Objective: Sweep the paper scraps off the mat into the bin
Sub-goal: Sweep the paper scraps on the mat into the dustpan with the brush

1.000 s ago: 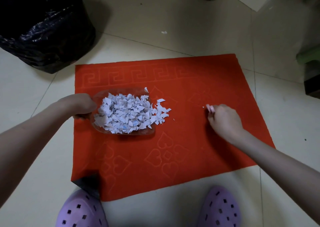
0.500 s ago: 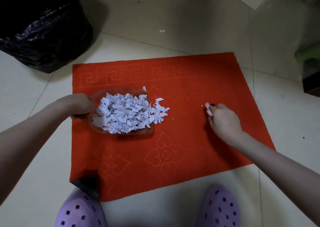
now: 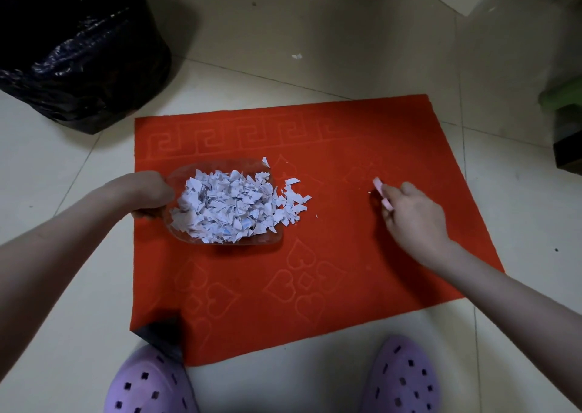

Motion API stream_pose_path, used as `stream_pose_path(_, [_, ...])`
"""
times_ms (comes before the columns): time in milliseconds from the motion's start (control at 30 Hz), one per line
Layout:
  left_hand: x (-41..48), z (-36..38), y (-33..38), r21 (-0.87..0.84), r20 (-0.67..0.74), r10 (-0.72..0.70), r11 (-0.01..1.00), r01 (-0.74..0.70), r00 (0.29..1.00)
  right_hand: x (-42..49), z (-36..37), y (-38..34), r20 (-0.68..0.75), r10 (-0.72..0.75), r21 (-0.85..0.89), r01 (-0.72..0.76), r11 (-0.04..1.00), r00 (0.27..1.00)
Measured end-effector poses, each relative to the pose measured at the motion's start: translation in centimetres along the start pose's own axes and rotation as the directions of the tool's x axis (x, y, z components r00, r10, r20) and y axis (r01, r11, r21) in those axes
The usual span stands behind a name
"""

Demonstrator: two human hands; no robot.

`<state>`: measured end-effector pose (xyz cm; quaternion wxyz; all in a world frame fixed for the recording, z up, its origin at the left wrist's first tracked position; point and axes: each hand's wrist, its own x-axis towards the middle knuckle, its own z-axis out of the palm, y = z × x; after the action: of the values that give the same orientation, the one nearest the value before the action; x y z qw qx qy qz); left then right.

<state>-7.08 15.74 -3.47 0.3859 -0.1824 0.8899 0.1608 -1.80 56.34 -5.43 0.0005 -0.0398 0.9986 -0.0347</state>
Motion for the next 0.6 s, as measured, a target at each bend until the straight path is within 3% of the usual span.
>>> stream_pose_path(100, [-0.1, -0.1, 0.0, 0.003, -0.005, -0.002, 1.000, 0.002, 1.000, 1.4, 0.4, 0.8, -0.034, 0.028, -0.090, -0.031, 0.996, 0.999])
stream_pose_path(233, [-0.2, -0.1, 0.2, 0.006, -0.005, 0.000, 1.000, 0.000, 1.000, 3.3, 2.2, 0.7, 0.038, -0.014, -0.250, 0.023, 0.968, 0.999])
stream_pose_path(400, [-0.3, -0.2, 0.4, 0.007, -0.005, -0.006, 1.000, 0.006, 1.000, 4.2, 3.0, 0.5, 0.170, -0.044, -0.257, 0.087, 0.963, 0.984])
stream_pose_path(600, [-0.1, 0.0, 0.3, 0.000, -0.012, -0.005, 1.000, 0.005, 1.000, 6.2, 4.3, 2.0, 0.211, -0.080, -0.213, 0.126, 0.969, 0.974])
